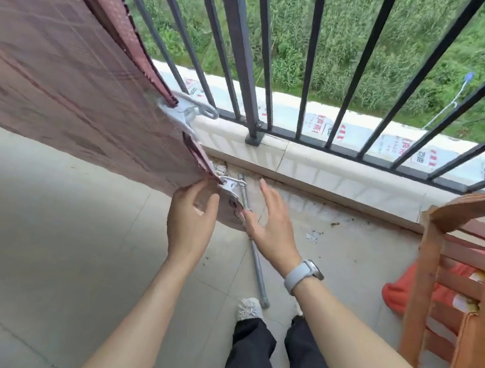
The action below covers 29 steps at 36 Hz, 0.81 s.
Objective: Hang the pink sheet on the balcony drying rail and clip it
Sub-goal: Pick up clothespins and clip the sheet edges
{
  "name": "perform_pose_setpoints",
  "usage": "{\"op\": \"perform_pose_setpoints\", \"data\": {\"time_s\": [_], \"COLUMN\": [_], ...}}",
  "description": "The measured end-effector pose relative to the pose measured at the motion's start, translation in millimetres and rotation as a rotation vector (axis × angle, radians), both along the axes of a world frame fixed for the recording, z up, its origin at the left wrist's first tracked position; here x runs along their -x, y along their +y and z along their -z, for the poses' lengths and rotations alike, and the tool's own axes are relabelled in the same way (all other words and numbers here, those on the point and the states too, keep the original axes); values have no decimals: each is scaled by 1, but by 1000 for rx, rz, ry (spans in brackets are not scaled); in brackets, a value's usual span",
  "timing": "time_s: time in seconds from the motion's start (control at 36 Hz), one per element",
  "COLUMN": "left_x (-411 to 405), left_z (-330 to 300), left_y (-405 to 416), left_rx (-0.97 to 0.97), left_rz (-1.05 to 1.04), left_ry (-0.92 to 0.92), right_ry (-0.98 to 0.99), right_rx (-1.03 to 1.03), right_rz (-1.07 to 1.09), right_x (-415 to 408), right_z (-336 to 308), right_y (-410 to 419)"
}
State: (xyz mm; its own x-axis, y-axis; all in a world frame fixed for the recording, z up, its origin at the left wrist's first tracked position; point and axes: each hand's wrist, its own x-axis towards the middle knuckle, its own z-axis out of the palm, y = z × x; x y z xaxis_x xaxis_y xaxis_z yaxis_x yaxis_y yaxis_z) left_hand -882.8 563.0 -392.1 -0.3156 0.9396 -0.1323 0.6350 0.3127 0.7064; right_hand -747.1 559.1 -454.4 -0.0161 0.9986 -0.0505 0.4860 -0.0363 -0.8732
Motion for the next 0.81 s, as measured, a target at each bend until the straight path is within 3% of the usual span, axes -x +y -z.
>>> {"op": "perform_pose_setpoints", "data": {"time_s": [0.22, 0.56, 0.69, 0.81], "left_x": [-43, -263, -329, -354], "left_z": [41, 45, 59, 76], "left_y": [-65, -155, -203, -229], "left_rx": [56, -19, 41, 104], "left_rz": [524, 1411, 1613, 1727], "left_ry": [300, 431, 437, 571], "right_ry": [-233, -544, -486, -335], "right_rx": [79, 231, 425, 575], "right_rz": [278, 928, 1227, 1368], "right_x": [-73, -253, -330, -363], "right_z": [6, -10, -4, 3], "right_y": [-97, -308, -353, -358]}}
